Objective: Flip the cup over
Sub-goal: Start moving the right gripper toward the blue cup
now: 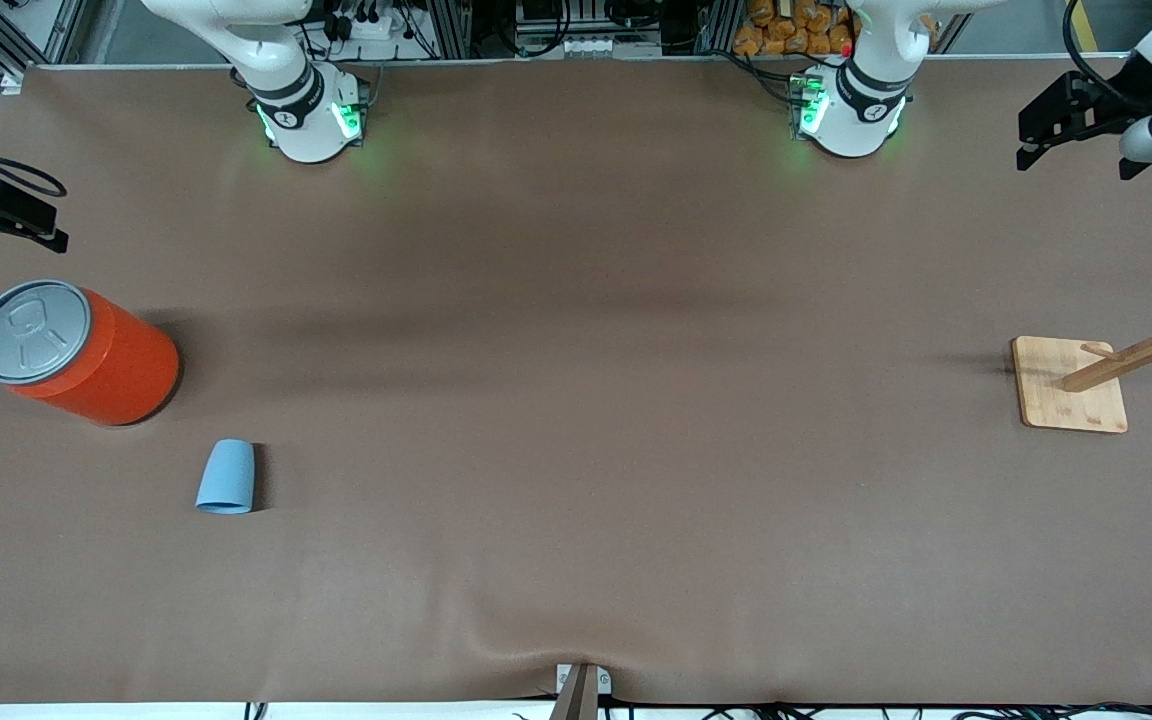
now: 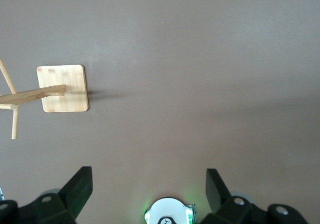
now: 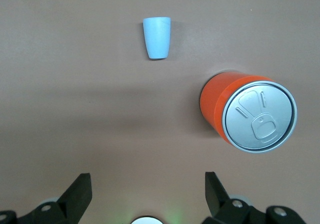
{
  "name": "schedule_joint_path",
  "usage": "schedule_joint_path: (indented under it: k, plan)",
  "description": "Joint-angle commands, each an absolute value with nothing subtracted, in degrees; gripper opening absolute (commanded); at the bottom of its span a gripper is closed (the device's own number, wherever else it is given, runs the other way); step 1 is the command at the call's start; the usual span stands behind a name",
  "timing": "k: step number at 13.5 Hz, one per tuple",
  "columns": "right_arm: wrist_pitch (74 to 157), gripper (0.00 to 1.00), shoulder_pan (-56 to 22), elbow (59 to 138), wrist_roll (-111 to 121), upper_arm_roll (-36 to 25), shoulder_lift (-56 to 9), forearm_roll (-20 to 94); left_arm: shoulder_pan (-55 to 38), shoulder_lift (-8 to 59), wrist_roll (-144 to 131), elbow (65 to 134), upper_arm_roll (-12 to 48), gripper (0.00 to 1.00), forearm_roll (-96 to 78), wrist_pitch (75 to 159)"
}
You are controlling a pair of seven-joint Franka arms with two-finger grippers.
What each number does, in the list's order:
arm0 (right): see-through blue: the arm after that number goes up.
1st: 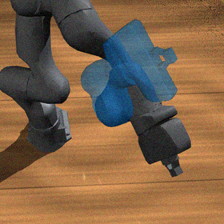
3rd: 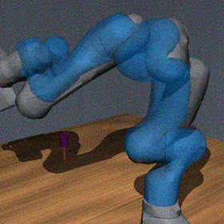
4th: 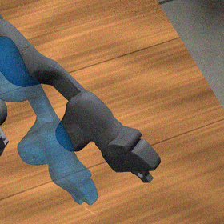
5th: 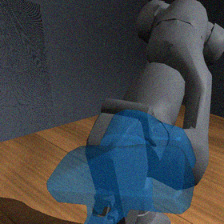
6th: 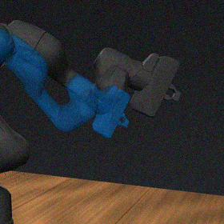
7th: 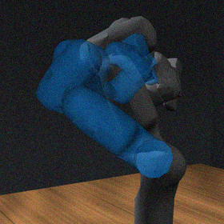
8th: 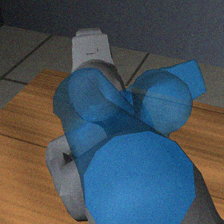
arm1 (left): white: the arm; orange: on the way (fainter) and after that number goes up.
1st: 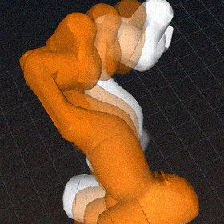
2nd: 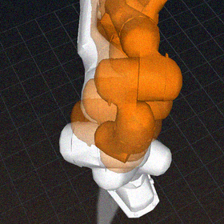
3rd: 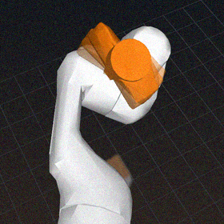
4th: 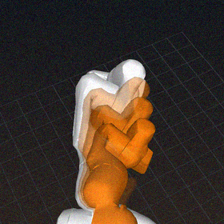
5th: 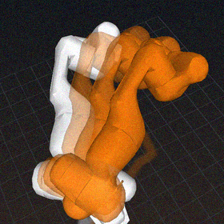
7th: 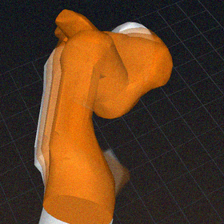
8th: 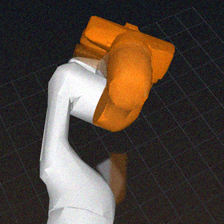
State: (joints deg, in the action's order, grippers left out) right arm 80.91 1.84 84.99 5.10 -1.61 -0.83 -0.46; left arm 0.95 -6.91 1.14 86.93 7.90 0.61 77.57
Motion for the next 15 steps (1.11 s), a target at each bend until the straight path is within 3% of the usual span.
schedule_joint_path:
  k: [1, 7, 11, 15]
  plan:
    - [80.6, 1.0, 0.0, 83.9, 4.0, -1.3, -1.3, -1.4, 1.7, -6.4, 1.5, 86.5, 8.2, 1.0, 0.9, 77.3]
    - [81.7, 1.0, -0.5, 83.7, 3.1, -1.2, -2.8, -1.2, 4.4, -5.7, 2.4, 86.6, 7.8, 1.0, 0.4, 77.3]
    - [82.6, 1.0, -5.0, 84.3, 3.1, -0.7, -5.1, -1.2, 4.7, -5.6, 1.6, 86.5, 8.5, 1.0, 0.9, 77.6]
    - [87.7, 1.0, -3.0, 84.3, 3.3, -0.8, -12.3, 0.3, 4.6, -5.2, 1.4, 86.7, 8.9, 1.0, 1.0, 78.8]
